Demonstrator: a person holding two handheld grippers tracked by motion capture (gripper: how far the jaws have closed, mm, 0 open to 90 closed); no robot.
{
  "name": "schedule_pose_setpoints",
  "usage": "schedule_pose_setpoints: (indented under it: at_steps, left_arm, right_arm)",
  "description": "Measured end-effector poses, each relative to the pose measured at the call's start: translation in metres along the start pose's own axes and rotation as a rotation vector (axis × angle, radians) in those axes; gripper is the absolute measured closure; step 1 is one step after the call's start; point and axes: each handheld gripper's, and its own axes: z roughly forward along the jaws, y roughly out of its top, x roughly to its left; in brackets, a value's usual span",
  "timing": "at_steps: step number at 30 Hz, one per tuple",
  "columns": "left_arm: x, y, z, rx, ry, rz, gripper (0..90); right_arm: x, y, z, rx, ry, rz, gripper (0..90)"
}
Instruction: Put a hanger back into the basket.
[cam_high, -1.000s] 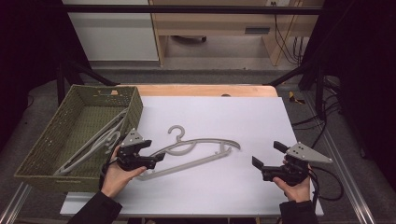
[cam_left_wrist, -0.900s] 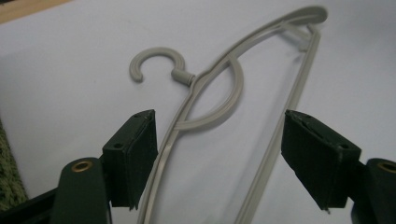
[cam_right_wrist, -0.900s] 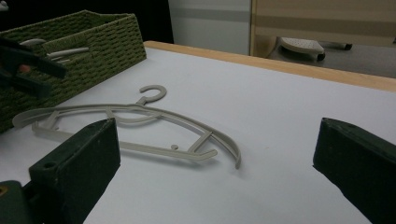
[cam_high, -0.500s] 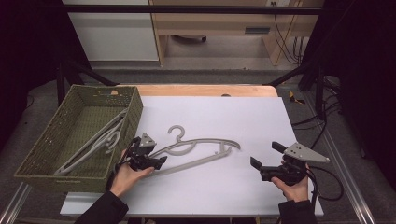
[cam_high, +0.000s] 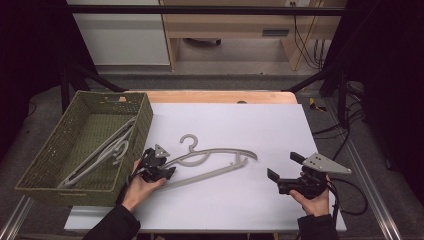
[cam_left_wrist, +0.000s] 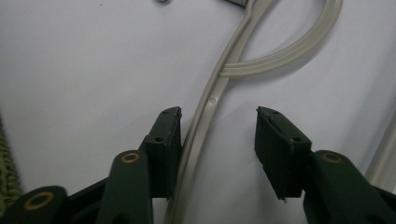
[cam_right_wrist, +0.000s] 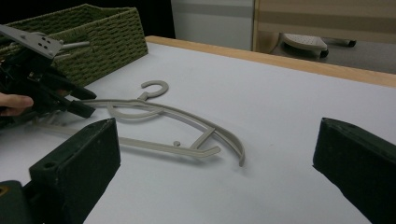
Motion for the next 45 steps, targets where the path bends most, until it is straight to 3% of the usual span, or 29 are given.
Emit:
schedule_pose_setpoints:
  at_steps: [7, 13, 20, 28, 29, 32, 35, 40, 45]
  left_arm:
    - [0.0, 0.0, -0.004, 0.044, 0.027, -0.02, 73.5]
    - [-0.002, -0.002, -0.011, 0.065, -0.036, -0.07, 76.5]
    - [-0.016, -0.012, -0.021, 0.055, -0.108, -0.061, 80.1]
    - [-0.036, -0.019, -0.027, 0.048, -0.103, -0.055, 80.4]
    - [-0.036, -0.019, -0.027, 0.05, -0.116, -0.055, 76.1]
    - [-0.032, -0.016, -0.028, 0.032, -0.124, -0.046, 68.6]
    - [-0.027, -0.006, -0.026, 0.022, -0.16, -0.005, 65.8]
    - [-0.028, 0.001, -0.014, 0.096, -0.168, 0.055, 63.0]
    - [-0.026, 0.001, -0.012, 0.111, -0.185, 0.063, 66.1]
  right_arm:
    - [0.0, 0.0, 0.0, 0.003, 0.0, 0.002, 0.9]
    - [-0.001, 0.0, -0.002, -0.002, 0.001, 0.006, 1.0]
    - [-0.002, 0.001, -0.004, -0.011, -0.001, 0.004, 1.0]
    - [-0.002, 0.001, -0.005, -0.013, 0.0, 0.003, 1.0]
    - [-0.002, 0.001, -0.005, -0.013, 0.001, 0.004, 1.0]
    - [-0.001, 0.001, -0.005, -0.011, 0.003, -0.001, 1.0]
    - [-0.001, 0.001, -0.003, -0.006, 0.002, 0.003, 1.0]
    - [0.0, 0.001, -0.002, -0.001, 0.005, 0.0, 1.0]
    - [0.0, 0.001, -0.002, 0.0, 0.004, 0.001, 1.0]
